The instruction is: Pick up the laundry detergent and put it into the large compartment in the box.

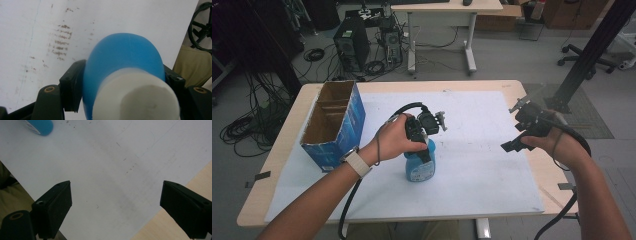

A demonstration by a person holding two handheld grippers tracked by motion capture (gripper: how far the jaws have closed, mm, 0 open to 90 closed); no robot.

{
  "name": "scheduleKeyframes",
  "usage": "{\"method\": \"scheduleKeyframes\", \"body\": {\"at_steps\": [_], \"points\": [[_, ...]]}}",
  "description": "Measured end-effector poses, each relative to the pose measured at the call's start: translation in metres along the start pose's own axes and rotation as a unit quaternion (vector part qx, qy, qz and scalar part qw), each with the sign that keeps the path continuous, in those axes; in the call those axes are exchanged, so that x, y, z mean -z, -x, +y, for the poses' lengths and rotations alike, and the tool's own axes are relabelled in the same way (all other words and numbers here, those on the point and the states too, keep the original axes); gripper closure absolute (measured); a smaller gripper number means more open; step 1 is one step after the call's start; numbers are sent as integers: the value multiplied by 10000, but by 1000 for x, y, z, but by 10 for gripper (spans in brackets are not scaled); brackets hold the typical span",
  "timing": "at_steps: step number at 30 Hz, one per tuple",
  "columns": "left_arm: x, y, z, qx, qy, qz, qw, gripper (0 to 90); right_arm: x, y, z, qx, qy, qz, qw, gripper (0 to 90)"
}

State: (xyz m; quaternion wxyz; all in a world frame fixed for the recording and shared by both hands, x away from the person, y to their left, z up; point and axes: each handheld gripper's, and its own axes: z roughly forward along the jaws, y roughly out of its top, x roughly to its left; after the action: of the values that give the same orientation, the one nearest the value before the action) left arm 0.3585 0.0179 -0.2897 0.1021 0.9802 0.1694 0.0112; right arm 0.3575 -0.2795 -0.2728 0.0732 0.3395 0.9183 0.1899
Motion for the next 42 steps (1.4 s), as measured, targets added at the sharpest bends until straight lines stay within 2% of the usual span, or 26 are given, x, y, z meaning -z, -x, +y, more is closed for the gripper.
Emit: {"method": "scheduleKeyframes", "body": {"at_steps": [20, 25, 32, 42], "points": [[1, 1, 0, -3, -4, 11, 10000, 369, -2, -1, 1, 16, -43, 9, 10000, 105], [2, 1, 1, -61, -78, 36, 9999, 371, -2, -1, 1, 15, -38, 7, 10000, 105], [6, 1, 0, 122, -32, 13, 9999, 372, -2, -2, 1, 22, -34, 15, 10000, 105], [20, 1, -3, 172, -23, 69, 9998, 372, -1, -3, 2, 32, -28, 9, 10000, 105]]}}
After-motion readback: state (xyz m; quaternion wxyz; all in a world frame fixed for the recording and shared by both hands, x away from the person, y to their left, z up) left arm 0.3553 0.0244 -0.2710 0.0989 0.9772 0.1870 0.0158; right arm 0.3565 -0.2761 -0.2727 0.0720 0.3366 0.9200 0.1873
